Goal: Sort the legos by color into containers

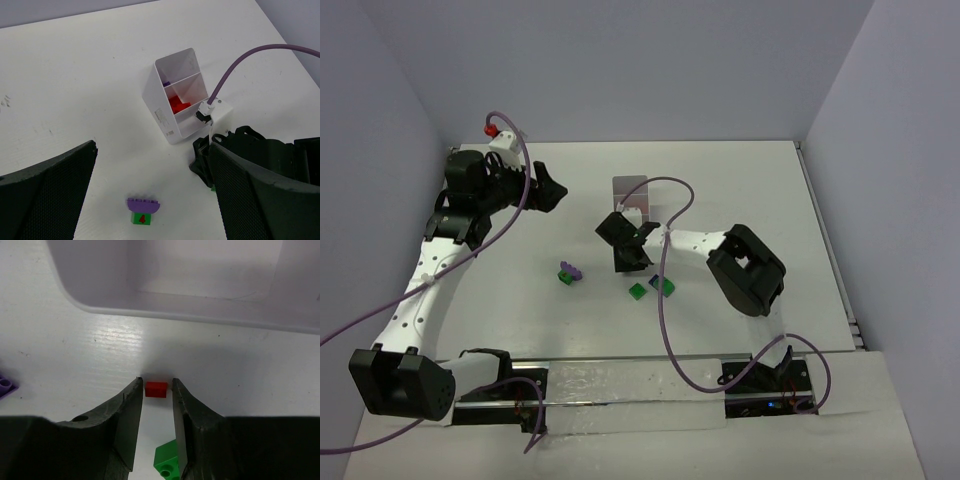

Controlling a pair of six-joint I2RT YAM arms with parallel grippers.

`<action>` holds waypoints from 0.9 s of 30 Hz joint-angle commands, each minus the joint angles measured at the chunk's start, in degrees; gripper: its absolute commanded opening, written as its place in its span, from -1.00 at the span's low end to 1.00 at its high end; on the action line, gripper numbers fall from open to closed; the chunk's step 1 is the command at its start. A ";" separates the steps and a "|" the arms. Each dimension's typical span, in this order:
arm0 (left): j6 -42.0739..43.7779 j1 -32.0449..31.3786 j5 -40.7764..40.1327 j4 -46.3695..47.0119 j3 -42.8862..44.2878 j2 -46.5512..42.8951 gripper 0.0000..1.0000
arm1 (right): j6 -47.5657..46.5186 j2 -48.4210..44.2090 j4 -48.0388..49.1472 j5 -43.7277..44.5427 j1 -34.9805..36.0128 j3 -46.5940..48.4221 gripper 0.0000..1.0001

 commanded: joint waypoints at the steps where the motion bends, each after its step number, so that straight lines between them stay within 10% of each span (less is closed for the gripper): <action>1: 0.30 0.49 0.26 1.81 -0.02 -0.22 0.98 | 1.19 2.17 -2.11 1.65 -1.03 1.10 -0.29; 10: 0.60 0.58 0.08 1.81 -0.11 0.13 0.98 | 0.99 0.72 -1.81 0.97 -0.89 -0.06 -0.74; 27: -0.01 0.67 0.52 2.16 0.91 0.84 0.98 | -10.04 -20.24 -0.26 3.15 -0.68 3.56 -1.00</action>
